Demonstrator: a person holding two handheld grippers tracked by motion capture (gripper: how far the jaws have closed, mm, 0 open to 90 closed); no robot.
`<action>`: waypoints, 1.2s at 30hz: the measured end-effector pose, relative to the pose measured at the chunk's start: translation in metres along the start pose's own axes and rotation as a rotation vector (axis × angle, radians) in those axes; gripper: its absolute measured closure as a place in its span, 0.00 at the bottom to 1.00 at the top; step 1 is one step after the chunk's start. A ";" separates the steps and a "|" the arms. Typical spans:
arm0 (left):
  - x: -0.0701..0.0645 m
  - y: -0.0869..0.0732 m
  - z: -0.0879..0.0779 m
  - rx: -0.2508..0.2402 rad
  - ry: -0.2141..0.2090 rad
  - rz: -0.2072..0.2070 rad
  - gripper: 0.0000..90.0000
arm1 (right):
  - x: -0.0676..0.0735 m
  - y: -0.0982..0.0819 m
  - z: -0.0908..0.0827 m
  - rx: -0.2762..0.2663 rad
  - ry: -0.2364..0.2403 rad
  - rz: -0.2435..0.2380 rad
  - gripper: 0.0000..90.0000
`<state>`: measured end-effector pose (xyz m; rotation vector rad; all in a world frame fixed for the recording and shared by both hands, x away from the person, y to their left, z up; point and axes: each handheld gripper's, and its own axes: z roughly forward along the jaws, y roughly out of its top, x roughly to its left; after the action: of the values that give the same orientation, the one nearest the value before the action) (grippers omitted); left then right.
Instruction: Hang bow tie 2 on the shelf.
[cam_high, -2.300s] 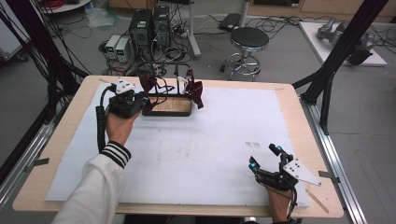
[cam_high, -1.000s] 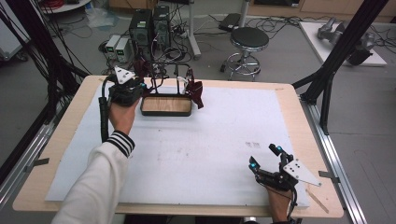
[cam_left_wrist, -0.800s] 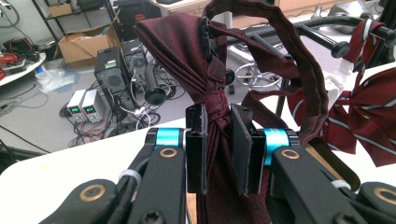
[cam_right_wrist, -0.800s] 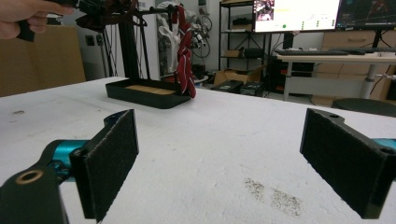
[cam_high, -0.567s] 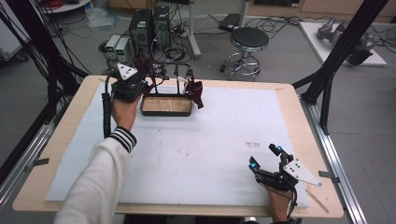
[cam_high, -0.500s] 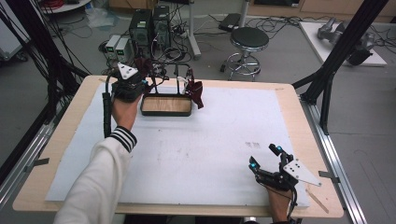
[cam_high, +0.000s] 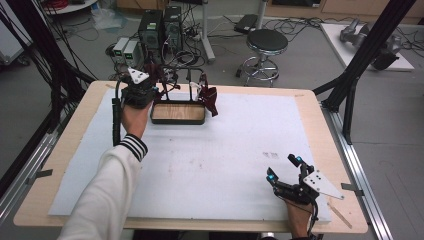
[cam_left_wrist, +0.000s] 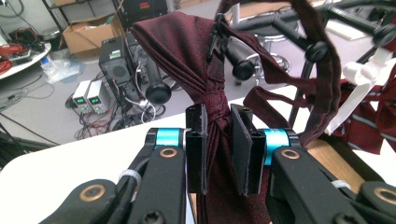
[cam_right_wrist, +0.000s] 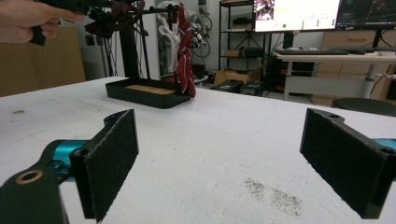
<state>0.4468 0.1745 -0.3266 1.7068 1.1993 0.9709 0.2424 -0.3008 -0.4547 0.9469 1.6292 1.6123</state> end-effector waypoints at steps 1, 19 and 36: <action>0.000 0.000 0.001 0.003 0.001 0.000 0.85 | 0.000 0.000 0.000 0.000 -0.001 0.000 0.12; -0.001 -0.001 0.008 0.017 -0.010 -0.001 0.85 | 0.000 0.000 0.000 -0.001 -0.001 -0.003 0.12; -0.004 -0.001 0.008 0.032 -0.019 0.007 0.83 | 0.000 0.000 0.000 -0.001 -0.001 -0.004 0.12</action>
<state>0.4530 0.1693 -0.3315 1.7424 1.2028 0.9430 0.2427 -0.3007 -0.4546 0.9431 1.6283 1.6100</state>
